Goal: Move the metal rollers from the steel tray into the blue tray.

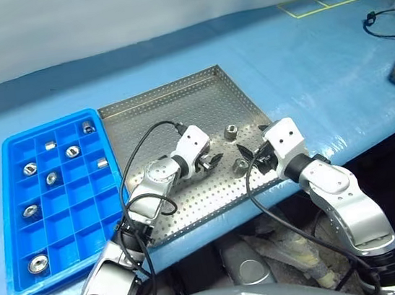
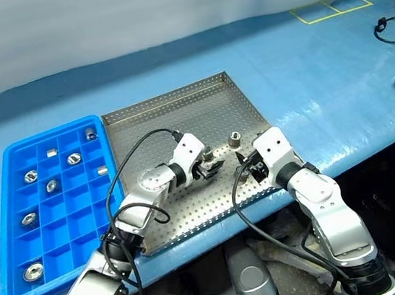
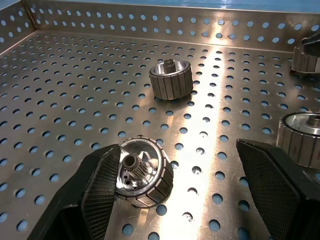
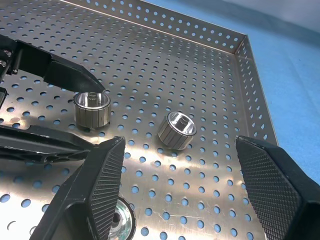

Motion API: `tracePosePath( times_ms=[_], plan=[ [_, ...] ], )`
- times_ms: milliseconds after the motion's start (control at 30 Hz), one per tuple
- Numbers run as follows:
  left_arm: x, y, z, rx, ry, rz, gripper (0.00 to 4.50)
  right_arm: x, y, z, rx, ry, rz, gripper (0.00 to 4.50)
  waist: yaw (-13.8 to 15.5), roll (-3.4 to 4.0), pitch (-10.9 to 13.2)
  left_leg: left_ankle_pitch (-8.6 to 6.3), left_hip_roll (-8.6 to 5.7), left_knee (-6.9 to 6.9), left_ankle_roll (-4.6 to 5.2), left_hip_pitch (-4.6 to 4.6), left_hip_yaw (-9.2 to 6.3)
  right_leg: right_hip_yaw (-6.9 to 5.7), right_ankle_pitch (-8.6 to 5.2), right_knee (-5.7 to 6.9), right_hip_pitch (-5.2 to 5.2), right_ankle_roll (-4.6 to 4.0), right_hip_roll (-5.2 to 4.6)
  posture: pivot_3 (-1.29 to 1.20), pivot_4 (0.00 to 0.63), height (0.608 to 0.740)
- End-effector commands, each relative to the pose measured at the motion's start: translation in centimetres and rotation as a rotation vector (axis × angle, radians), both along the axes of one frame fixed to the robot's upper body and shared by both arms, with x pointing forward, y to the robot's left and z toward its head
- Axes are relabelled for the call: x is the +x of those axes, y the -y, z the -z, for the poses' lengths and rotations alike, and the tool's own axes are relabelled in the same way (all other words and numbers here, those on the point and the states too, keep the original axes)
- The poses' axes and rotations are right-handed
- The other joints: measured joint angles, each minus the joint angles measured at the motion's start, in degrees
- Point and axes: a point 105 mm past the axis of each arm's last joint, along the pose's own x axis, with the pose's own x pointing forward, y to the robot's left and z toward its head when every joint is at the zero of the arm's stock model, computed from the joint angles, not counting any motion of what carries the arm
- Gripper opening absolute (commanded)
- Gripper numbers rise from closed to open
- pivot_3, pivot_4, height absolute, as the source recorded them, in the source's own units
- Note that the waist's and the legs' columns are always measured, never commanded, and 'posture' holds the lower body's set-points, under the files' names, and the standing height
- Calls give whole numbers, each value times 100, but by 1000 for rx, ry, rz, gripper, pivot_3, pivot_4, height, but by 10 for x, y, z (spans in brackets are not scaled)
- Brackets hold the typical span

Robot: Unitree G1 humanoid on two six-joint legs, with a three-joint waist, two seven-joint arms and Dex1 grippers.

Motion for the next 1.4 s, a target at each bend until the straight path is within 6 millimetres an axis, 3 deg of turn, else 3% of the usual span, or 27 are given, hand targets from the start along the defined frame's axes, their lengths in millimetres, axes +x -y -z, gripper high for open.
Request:
tracePosePath(
  times_ms=[33,333,533,633,733,867,1000,1133,1300,1400],
  plan=[
    [9,-2,-9,8,55,-41,4020,1,2,-15,1,62,4,3703,-15,0,0,0,0,0,0,0,0,1,0,0,-1,0,0,-397,150,740],
    [19,-14,-6,8,60,-127,4020,2,-2,-15,4,63,-9,3703,-31,0,0,-1,0,0,2,0,3,3,2,0,-2,3,-2,-389,150,740],
    [20,-11,0,9,34,-114,4020,2,-2,-15,5,65,-13,3703,-30,0,0,-2,-1,0,3,-1,5,4,3,0,-2,4,-3,-389,150,740],
    [20,-6,1,-5,30,-96,3429,2,-3,-15,5,67,-16,3703,-30,0,0,-2,-1,0,4,-1,5,5,3,0,-3,4,-3,-389,150,740],
    [18,1,4,4,21,-62,2463,1,-5,-16,5,70,-25,3703,-33,0,0,-3,-1,0,4,-1,6,6,3,0,-3,5,-3,-391,150,740],
    [17,3,5,2,10,-53,2463,1,-5,-16,5,73,-28,3703,-36,0,0,-3,-1,0,4,0,7,6,3,0,-3,5,-3,-394,150,740],
    [18,-1,6,-3,5,-70,1800,0,-5,-16,4,73,-29,3703,-35,0,0,-3,-1,0,4,0,8,7,4,0,-3,6,-3,-391,150,740],
    [19,-5,4,-4,17,-84,1800,1,-9,-15,8,72,-48,3703,-33,0,0,-3,-1,0,5,0,8,7,4,0,-3,6,-3,-379,150,740],
    [22,-16,-14,-69,58,-135,1800,2,-15,-14,15,68,-75,3703,-33,0,1,-3,-1,0,5,0,8,9,4,0,-5,6,-2,-363,150,740],
    [22,-42,-38,-130,107,-209,1800,0,-24,-12,23,59,-121,3703,-16,1,1,-3,1,0,4,-1,8,9,5,1,-7,6,-2,-335,150,740]
  ],
)
